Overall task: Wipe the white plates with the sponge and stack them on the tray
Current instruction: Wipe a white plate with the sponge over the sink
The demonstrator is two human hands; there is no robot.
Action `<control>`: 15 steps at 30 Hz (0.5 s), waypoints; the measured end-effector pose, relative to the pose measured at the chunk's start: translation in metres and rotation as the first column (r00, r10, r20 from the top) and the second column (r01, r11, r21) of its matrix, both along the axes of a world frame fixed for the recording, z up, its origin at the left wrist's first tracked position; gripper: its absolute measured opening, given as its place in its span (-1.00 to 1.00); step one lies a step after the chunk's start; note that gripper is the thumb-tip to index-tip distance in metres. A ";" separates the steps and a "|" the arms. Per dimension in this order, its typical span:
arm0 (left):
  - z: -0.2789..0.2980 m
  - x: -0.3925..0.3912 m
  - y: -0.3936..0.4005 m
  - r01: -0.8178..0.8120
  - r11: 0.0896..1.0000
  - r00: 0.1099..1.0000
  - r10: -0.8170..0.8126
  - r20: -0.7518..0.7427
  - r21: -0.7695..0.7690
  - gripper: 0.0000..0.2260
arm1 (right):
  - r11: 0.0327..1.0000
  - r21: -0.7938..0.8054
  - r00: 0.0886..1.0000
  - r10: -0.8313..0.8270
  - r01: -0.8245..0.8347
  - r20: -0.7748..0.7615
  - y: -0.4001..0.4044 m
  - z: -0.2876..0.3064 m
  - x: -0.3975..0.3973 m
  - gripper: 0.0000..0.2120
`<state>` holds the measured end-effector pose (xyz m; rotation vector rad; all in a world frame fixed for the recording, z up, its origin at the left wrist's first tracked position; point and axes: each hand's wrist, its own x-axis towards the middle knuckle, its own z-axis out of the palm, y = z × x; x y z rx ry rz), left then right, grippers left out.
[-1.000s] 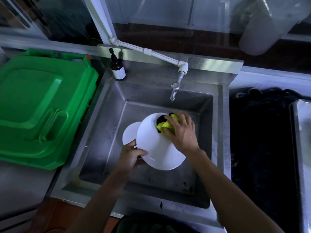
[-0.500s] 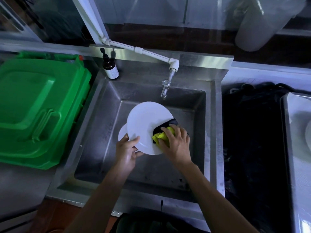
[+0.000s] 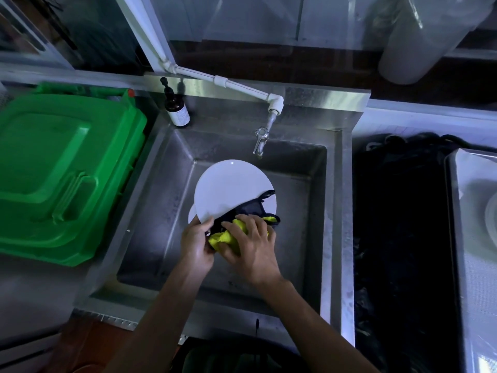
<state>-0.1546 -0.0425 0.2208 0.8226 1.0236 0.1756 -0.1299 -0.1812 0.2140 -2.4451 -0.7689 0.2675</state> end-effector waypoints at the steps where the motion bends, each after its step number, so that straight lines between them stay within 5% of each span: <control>1: -0.001 -0.001 0.002 0.003 1.000 1.000 -0.003 0.013 0.001 -0.78 | 1.000 0.000 1.000 0.011 -0.011 0.013 -0.001 0.000 -0.001 -0.53; 15: -0.013 -0.018 0.050 0.183 0.982 0.983 -0.185 0.022 0.044 -0.74 | 0.959 -0.131 0.968 -0.252 0.252 0.016 0.018 -0.015 0.001 -0.54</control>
